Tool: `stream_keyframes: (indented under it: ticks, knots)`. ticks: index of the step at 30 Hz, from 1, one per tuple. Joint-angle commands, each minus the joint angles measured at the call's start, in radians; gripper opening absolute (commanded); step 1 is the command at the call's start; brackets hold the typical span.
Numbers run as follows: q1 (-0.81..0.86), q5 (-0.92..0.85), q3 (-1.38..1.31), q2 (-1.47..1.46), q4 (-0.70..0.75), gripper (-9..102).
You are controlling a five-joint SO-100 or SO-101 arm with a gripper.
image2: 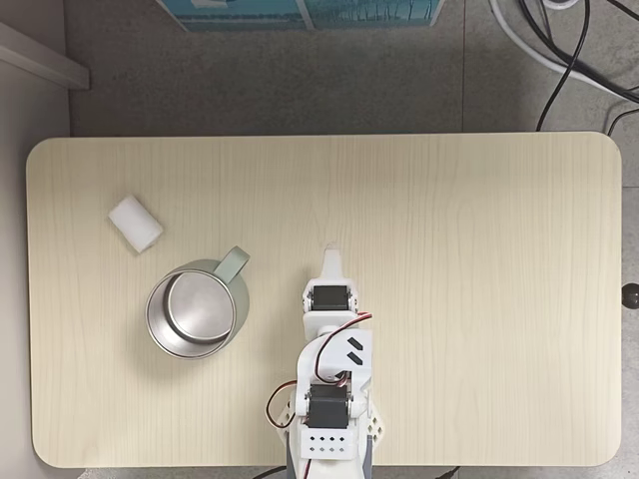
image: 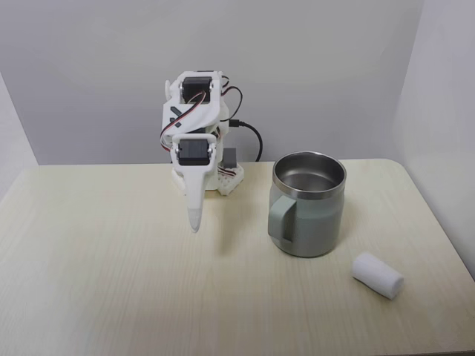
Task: Grasp a dressing and put it in the cup.
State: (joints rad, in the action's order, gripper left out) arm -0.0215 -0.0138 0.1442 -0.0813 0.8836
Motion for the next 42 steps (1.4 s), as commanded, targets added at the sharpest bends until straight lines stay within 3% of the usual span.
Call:
stream_keyframes:
  ticks: [1,17,25,28,33,42]
  knots:
    - [0.017,0.025,0.003,-0.005,-0.009,0]
    - [0.018,0.026,0.003,-0.005,-0.008,0]
    - [0.02,-0.028,0.135,0.0,0.091,0]
    - [0.023,-0.067,0.276,0.124,0.097,0]
    - [0.031,-0.155,0.635,0.571,0.126,1]
    - [-0.069,-0.298,1.405,1.203,0.48,5]
